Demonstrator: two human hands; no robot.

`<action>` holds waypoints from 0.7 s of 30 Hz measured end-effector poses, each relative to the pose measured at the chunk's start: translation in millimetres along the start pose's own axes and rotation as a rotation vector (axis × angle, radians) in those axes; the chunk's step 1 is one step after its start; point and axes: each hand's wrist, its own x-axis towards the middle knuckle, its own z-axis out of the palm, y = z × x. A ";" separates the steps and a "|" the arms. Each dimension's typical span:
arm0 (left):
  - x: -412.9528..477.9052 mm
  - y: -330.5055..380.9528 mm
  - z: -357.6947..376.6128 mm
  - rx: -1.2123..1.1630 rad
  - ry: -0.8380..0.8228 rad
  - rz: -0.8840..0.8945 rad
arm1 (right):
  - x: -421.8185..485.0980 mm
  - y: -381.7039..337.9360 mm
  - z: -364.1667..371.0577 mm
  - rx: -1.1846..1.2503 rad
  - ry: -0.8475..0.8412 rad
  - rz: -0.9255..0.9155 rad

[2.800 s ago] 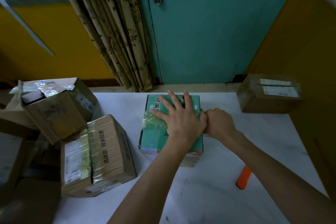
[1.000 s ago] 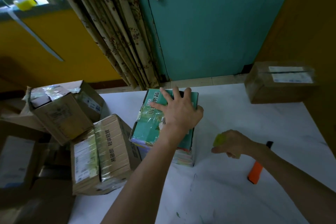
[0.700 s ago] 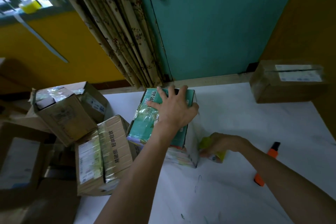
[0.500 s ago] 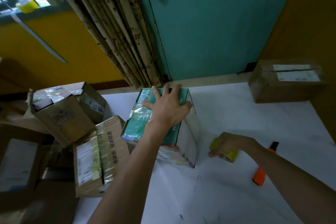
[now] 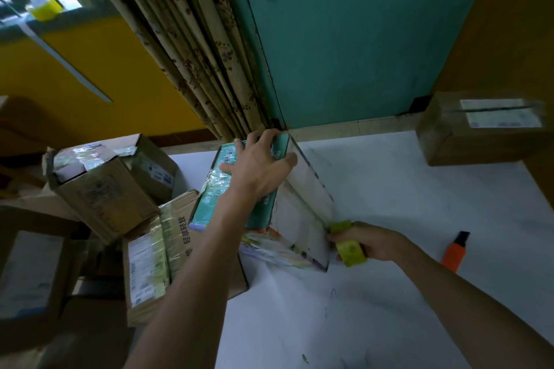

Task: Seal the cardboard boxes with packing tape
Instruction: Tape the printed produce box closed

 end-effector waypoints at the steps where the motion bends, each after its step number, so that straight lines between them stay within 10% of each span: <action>1: 0.2 -1.1 -0.5 -0.006 -0.002 0.003 | 1.6 0.0 2.0 0.043 0.006 -0.004; 21: -15.5 -66.4 41.3 -0.812 -0.170 -0.260 | -130.6 -85.2 -34.0 -0.409 0.155 0.082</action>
